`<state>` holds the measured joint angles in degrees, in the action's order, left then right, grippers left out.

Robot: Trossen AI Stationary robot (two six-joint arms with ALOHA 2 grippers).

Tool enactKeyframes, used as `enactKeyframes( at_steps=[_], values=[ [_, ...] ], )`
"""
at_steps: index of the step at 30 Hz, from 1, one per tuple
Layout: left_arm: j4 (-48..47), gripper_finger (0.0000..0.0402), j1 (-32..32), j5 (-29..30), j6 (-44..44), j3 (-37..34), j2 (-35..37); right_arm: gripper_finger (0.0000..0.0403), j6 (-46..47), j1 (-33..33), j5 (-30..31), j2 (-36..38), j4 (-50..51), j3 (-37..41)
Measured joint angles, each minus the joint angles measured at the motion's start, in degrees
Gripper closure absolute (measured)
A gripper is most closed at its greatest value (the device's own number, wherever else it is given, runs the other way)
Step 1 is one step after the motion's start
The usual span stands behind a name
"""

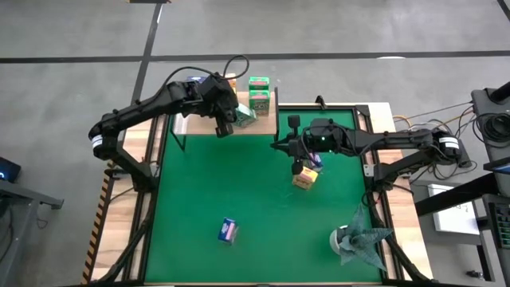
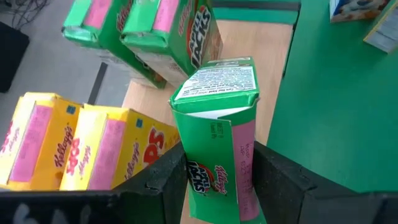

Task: Stack cereal on shelf
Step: Put the bottom green cereal box on the shelf aligned with the other green cereal box

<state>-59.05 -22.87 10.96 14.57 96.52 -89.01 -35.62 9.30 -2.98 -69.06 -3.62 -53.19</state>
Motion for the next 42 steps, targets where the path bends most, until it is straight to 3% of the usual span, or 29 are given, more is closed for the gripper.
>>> enactKeyframes(
  at_steps=[32, 42],
  values=[
    [2.9, 0.0255, -0.1, 0.0, -0.9, -1.3, 0.0, 0.0394, 0.5, 0.5, 0.0, 0.0, 0.1, 0.0],
    [3.5, 0.0218, -0.2, 0.3, -1.6, -1.4, -1.1, 0.0394, 0.5, 0.5, 0.0, 0.0, 0.1, 0.0]
  ],
)
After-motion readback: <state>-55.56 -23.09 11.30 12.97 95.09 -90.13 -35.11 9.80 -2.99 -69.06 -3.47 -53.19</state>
